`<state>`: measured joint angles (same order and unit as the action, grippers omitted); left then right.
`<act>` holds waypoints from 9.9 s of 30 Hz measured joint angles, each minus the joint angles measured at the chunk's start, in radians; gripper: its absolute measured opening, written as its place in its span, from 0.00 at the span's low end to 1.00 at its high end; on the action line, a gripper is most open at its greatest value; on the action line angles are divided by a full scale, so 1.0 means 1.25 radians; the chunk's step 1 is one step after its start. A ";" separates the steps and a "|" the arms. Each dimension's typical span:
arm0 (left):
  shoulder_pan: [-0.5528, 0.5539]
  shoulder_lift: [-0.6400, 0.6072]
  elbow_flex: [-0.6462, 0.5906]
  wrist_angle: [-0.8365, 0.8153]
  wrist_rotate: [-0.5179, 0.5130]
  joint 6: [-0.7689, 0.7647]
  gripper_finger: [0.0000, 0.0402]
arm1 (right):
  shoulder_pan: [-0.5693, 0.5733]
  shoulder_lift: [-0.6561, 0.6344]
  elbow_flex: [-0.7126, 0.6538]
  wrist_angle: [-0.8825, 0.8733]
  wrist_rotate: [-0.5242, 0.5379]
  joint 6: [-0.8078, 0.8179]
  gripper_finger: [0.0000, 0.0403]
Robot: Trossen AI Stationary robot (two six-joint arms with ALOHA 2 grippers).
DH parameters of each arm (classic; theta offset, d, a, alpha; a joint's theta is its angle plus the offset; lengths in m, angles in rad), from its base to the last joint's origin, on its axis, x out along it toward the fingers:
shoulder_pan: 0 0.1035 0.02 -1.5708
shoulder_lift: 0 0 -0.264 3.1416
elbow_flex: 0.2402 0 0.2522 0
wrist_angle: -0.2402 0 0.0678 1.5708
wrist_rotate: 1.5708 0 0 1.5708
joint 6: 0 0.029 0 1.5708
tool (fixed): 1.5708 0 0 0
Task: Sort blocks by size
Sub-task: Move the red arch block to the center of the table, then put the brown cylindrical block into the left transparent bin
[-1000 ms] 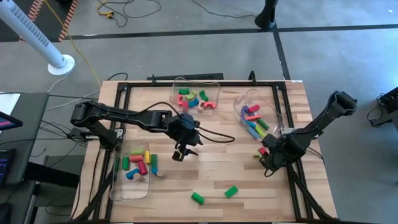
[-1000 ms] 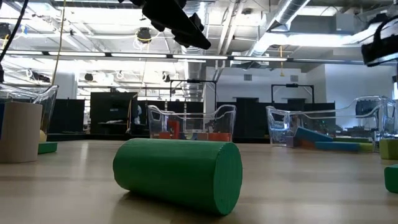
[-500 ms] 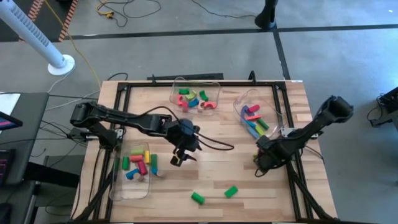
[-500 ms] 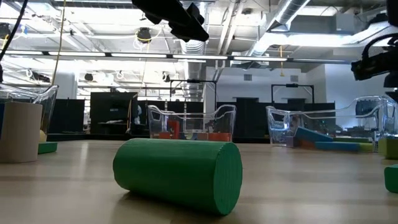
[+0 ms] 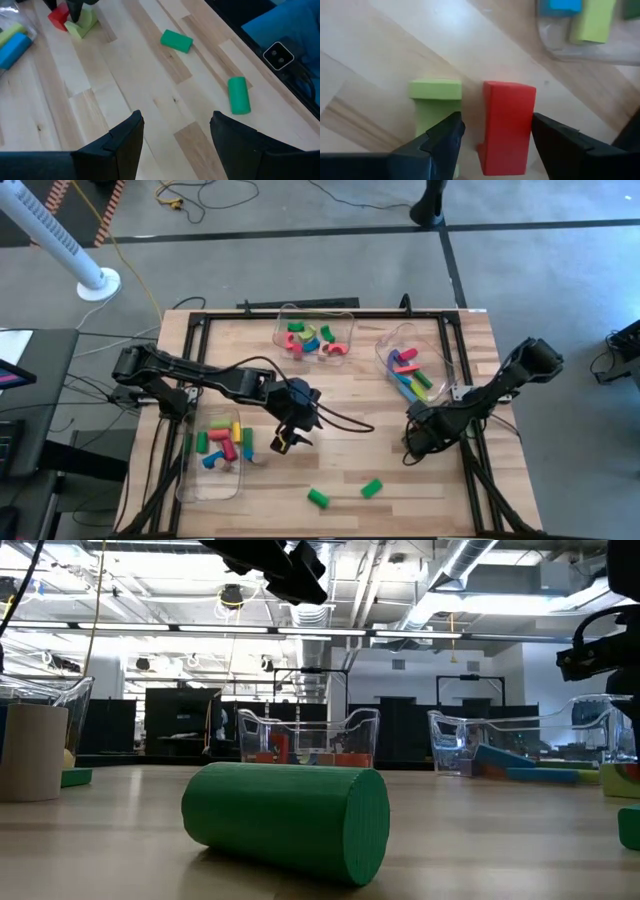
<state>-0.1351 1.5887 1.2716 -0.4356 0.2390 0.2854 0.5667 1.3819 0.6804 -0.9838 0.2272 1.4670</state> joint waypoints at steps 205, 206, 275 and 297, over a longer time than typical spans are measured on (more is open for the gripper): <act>-0.374 -0.357 -0.189 -0.091 -0.561 -0.288 0.55 | -0.166 0.483 0.855 0.601 0.179 -1.201 0.40; -0.374 -0.357 -0.189 -0.071 -0.561 -0.277 0.55 | -0.164 0.475 0.855 0.601 0.182 -1.207 0.40; -0.286 -0.338 -0.190 0.284 -0.617 -0.044 0.32 | -0.125 0.385 0.856 0.651 0.361 -1.367 0.44; -0.352 -0.422 -0.188 -0.191 -0.622 -0.340 0.32 | -0.112 0.385 0.855 0.301 0.393 -1.161 0.59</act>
<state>-0.5750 1.0609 1.0370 -0.6746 -0.5384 -0.1392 0.4263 1.8633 1.7489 -0.6072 0.7189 0.0161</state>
